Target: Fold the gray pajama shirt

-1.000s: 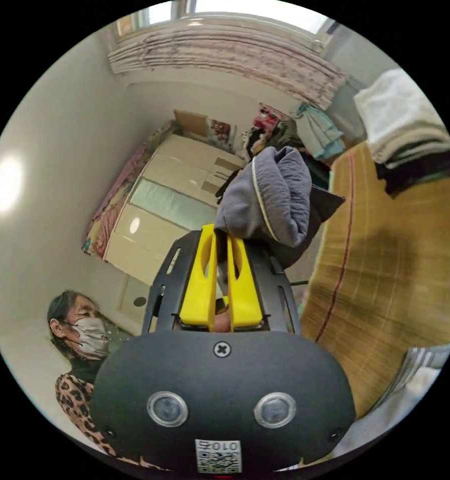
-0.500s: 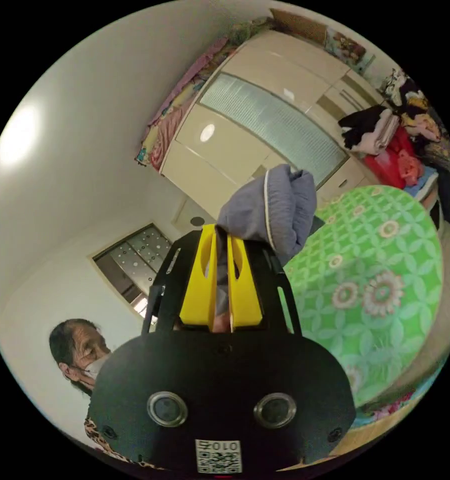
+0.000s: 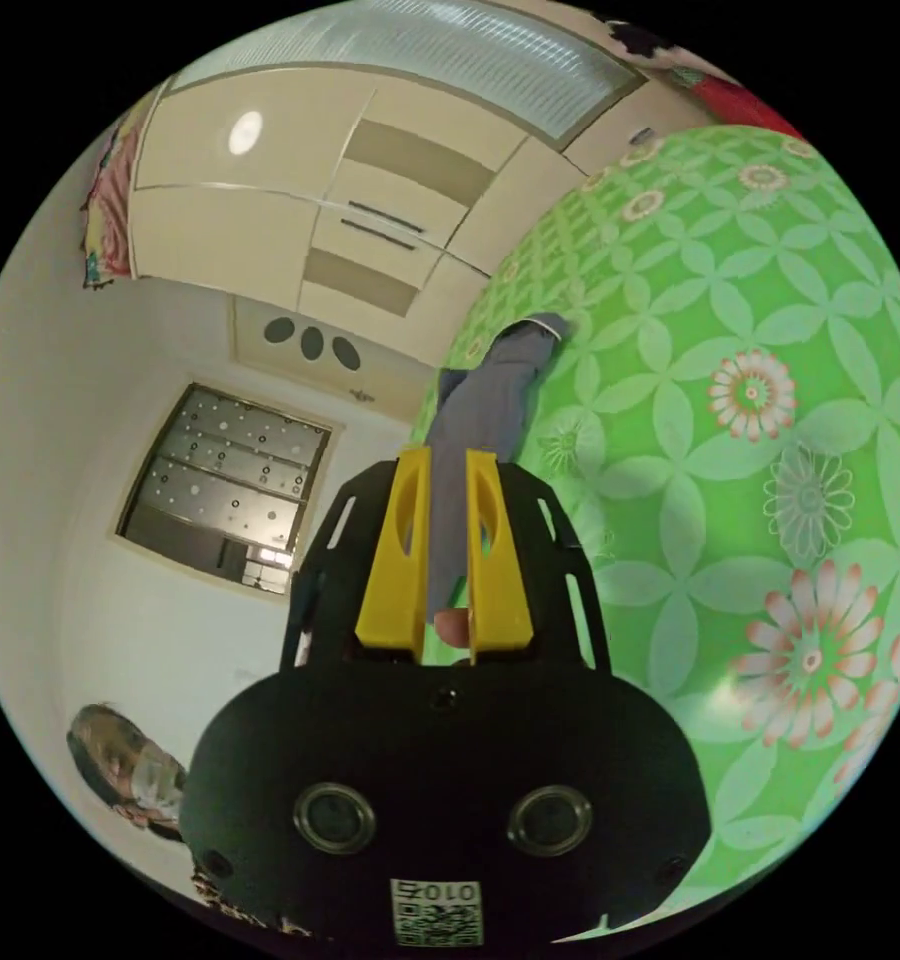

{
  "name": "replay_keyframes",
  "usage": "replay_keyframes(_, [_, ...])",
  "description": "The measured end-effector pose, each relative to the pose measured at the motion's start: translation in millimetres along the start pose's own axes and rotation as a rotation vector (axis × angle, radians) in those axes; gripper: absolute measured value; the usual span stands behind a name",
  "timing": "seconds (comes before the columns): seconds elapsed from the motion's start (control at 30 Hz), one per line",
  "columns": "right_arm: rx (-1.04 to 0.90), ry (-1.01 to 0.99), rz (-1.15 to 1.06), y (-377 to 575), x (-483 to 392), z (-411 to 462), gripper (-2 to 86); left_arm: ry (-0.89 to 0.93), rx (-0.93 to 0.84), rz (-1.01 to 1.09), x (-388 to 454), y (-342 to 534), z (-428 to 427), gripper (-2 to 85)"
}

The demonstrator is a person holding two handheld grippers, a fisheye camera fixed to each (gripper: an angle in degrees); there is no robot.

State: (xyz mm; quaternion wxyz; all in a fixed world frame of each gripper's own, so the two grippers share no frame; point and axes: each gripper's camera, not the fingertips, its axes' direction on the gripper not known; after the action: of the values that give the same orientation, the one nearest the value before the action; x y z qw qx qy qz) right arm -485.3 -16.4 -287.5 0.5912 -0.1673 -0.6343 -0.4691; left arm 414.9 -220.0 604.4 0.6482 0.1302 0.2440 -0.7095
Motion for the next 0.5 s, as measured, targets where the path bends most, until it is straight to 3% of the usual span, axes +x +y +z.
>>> replay_keyframes(0.1, [-0.135,0.065,-0.146,-10,-66,23,9.1,0.064,-0.015,-0.058,-34,5,-8,4.7])
replay_keyframes(0.33, [-0.355,0.484,-0.621,-3,-254,104,13.3,0.174,-0.009,-0.074,-76,35,-40,2.8])
replay_keyframes(0.5, [-0.445,0.501,-0.736,6,-320,118,13.8,0.341,-0.019,-0.143,-116,53,-58,1.0])
